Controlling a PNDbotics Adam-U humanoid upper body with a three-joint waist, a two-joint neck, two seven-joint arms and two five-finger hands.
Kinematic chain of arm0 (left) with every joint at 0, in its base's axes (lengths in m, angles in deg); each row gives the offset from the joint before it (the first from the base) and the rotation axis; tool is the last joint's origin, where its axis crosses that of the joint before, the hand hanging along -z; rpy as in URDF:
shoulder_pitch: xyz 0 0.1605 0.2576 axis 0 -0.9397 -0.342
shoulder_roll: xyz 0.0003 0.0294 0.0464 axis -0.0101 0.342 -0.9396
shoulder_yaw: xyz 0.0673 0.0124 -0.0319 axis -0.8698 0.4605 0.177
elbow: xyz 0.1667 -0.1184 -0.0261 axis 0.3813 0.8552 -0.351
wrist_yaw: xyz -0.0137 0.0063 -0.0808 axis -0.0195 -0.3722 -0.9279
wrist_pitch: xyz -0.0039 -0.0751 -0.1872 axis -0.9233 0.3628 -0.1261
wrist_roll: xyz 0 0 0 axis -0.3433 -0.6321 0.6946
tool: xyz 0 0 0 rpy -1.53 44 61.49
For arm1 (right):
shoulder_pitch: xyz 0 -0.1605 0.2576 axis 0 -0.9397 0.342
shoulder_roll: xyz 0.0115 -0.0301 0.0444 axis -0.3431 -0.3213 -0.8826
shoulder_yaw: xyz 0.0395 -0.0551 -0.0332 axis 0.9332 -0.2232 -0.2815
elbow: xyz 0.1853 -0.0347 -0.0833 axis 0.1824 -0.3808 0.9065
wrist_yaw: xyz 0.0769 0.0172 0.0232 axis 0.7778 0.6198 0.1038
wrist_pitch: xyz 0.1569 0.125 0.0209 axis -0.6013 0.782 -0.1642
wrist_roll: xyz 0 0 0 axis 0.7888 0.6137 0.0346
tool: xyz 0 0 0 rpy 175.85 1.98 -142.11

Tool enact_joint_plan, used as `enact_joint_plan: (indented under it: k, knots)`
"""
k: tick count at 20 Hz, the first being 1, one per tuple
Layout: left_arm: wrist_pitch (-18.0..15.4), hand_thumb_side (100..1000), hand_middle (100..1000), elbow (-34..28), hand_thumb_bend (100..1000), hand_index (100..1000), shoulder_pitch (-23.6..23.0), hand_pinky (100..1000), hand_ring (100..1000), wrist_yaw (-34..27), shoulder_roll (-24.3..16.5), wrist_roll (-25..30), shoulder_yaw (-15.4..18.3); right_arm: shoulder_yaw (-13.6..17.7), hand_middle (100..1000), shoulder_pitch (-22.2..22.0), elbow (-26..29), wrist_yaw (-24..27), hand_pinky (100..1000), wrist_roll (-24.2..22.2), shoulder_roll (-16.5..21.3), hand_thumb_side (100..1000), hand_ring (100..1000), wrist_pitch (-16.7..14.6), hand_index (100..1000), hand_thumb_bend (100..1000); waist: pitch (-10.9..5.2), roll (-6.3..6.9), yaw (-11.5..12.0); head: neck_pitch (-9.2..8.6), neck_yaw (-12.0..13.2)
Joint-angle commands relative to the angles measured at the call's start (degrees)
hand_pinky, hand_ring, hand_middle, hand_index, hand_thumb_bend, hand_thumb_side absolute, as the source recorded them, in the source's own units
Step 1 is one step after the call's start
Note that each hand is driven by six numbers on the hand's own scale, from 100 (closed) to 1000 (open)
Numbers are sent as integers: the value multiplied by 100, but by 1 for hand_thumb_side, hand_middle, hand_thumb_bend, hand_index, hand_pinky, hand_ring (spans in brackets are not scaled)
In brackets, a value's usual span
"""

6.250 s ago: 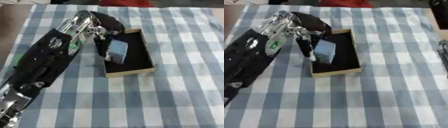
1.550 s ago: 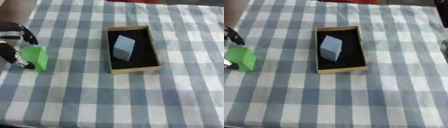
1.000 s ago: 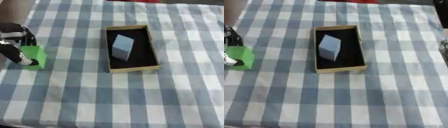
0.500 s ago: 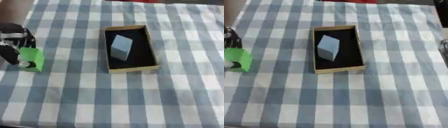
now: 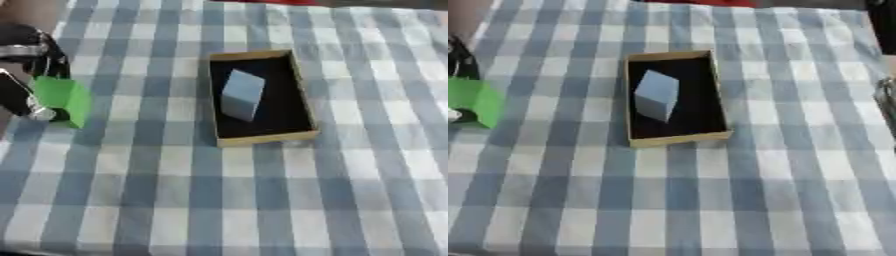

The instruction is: Pick up objects on the table and place them in the box.

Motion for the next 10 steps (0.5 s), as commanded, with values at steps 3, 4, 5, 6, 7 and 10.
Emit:
enact_joint_plan:
  k: [3, 4, 5, 6, 7, 10]
  knots:
    - [65, 283, 457, -156, 227, 600, 601, 544, 502, -143, 116, 107, -29, 58, 822, 52, 95, 6, 840, -4, 181, 1000, 807, -4, 824, 100, -146, 33, 5, 31, -25]
    - [72, 286, 455, -115, 221, 598, 724, 543, 501, -161, 218, 135, -60, 56, 822, 56, 95, 6, 840, -9, 181, 1000, 807, -4, 824, 100, -149, 34, 5, 31, -26]
    - [81, 287, 454, -57, 218, 596, 876, 543, 500, -183, 365, 158, -90, 50, 822, 65, 95, 8, 840, -15, 179, 1000, 807, -6, 824, 100, -152, 36, -3, 31, -21]
    - [90, 288, 453, 16, 213, 595, 1016, 542, 499, -194, 506, 178, -118, 44, 822, 74, 95, 10, 840, -21, 178, 1000, 807, -8, 824, 100, -153, 39, -10, 31, -16]
    - [99, 294, 452, 105, 210, 595, 1152, 542, 498, -195, 646, 193, -146, 38, 822, 86, 95, 12, 840, -28, 178, 1000, 807, -10, 824, 100, -153, 43, -18, 31, -11]
    - [118, 303, 455, 399, 198, 600, 1484, 551, 502, -180, 1047, 185, -206, 20, 822, 125, 95, 17, 839, -50, 172, 1000, 807, -18, 824, 100, -145, 59, -45, 31, 13]
